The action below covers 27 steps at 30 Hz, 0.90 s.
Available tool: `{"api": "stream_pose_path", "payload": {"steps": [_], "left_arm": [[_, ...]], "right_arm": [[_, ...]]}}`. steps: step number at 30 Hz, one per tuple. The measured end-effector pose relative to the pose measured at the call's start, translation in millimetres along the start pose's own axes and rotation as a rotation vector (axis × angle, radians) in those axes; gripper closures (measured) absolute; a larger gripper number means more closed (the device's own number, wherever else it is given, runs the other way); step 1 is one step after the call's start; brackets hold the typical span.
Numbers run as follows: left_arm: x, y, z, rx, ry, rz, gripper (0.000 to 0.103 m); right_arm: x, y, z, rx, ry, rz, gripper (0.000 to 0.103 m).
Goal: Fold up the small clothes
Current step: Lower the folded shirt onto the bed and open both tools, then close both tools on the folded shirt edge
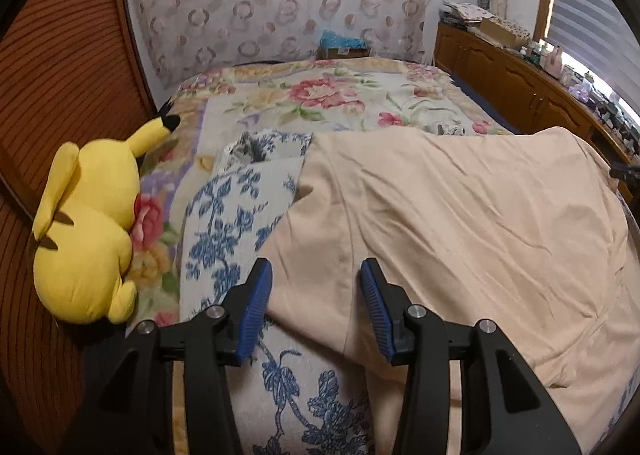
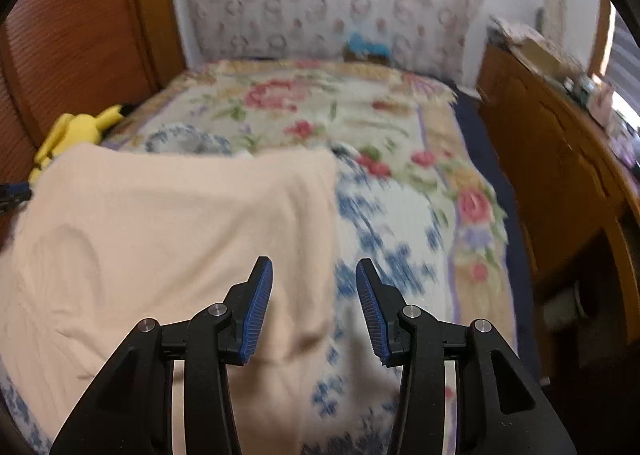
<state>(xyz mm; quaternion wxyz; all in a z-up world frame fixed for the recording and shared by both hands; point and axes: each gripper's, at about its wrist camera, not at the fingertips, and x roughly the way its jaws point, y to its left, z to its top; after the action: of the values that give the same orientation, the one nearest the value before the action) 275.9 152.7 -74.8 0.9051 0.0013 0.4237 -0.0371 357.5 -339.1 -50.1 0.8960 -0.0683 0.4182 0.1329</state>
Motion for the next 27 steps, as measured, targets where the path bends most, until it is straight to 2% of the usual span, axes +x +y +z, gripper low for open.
{"api": "stream_pose_path", "payload": {"steps": [3, 6, 8, 9, 10, 14, 15, 21, 27], "left_arm": [[2.1, 1.8, -1.2, -0.011, 0.003, -0.003, 0.058], [3.0, 1.8, -1.3, -0.011, 0.007, 0.001, 0.058], [4.6, 2.1, -2.6, -0.015, 0.012, 0.0, 0.058], [5.6, 1.9, -3.6, -0.016, 0.016, 0.001, 0.058], [6.9, 2.7, -4.7, -0.017, 0.016, -0.001, 0.058], [8.2, 8.2, -6.4, -0.039, 0.009, 0.01, 0.045], [8.7, 10.4, -6.6, -0.05, 0.011, 0.004, 0.045], [9.4, 13.0, -5.0, -0.068, 0.032, -0.005, 0.045], [11.1, 16.4, -4.2, -0.074, 0.014, -0.019, 0.045]], "right_arm": [[4.6, -9.0, -11.1, 0.063, 0.031, 0.003, 0.059], [8.3, -4.5, -14.8, 0.056, 0.045, 0.013, 0.061], [9.6, 2.5, -14.5, 0.034, 0.049, 0.021, 0.074], [9.4, 8.1, -12.8, 0.014, 0.044, 0.027, 0.092], [8.5, 12.5, -11.9, -0.002, 0.037, 0.025, 0.099], [-3.8, 27.4, -8.5, -0.051, -0.044, 0.043, 0.102], [-6.9, 30.6, -7.4, -0.052, -0.061, 0.051, 0.102], [1.5, 33.4, -8.0, -0.041, -0.029, 0.088, 0.102], [10.1, 35.7, -11.7, -0.05, -0.001, 0.114, 0.102]]}}
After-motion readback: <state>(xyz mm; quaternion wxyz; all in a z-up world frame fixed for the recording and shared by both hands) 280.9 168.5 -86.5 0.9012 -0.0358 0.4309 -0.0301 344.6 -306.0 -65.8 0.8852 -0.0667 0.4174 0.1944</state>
